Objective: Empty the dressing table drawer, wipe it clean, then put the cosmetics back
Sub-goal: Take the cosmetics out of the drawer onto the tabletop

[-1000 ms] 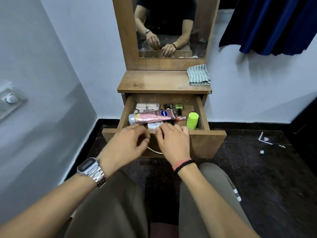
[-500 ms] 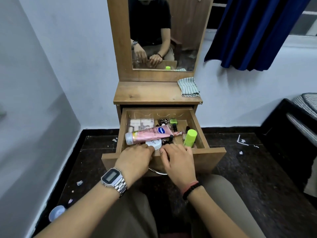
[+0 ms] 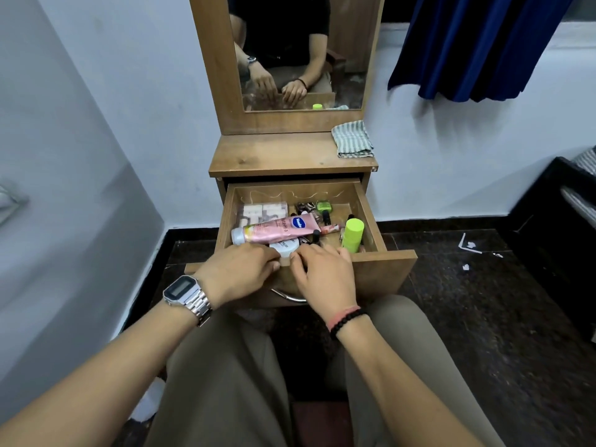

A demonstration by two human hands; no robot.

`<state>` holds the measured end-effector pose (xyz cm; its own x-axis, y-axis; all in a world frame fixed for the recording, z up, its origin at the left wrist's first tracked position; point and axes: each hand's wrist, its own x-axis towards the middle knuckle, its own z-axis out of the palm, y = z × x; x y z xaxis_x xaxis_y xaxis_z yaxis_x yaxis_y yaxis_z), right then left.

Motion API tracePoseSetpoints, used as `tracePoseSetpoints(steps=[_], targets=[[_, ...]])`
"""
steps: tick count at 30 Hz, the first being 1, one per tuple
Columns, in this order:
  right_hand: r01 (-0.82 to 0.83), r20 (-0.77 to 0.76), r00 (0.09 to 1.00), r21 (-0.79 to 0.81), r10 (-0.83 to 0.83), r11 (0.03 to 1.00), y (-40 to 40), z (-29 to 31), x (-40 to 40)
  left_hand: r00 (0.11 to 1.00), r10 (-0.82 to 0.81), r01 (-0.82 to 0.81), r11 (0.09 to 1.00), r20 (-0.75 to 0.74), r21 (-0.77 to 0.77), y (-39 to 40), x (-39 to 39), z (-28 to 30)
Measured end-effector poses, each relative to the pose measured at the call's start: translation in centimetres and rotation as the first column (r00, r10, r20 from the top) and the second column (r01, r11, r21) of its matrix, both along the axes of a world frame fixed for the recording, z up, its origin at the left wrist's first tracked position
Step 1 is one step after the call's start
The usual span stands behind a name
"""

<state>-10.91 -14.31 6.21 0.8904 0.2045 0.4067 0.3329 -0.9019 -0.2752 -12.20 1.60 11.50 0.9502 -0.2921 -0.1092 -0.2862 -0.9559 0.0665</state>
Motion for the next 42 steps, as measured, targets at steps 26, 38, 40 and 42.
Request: tracePoseSetpoints(steps=[26, 38, 40, 42], targets=[[-0.042, -0.169, 0.983, 0.142, 0.066, 0.989, -1.4, 2.0, 2.2, 0.937, 0.347, -0.329, 0.919, 0.051, -0.215, 1.9, 8.5, -1.2], [0.253, -0.403, 0.886, 0.834, 0.229, 0.490, -2.5, 3.7, 3.9, 0.966, -0.192, 0.244, 0.898, 0.173, -0.367, -1.7, 6.2, 0.7], [0.278, -0.409, 0.889, 0.840, 0.207, 0.465, -2.8, 3.6, 4.2, 0.969, -0.193, 0.239, 0.897, 0.157, -0.373, -0.7, 6.9, 0.7], [0.281, -0.408, 0.900, 0.814, 0.155, 0.508, -3.1, 3.6, 4.3, 0.984, -0.071, 0.136, 0.896, 0.166, -0.422, 0.2, 7.6, 0.4]])
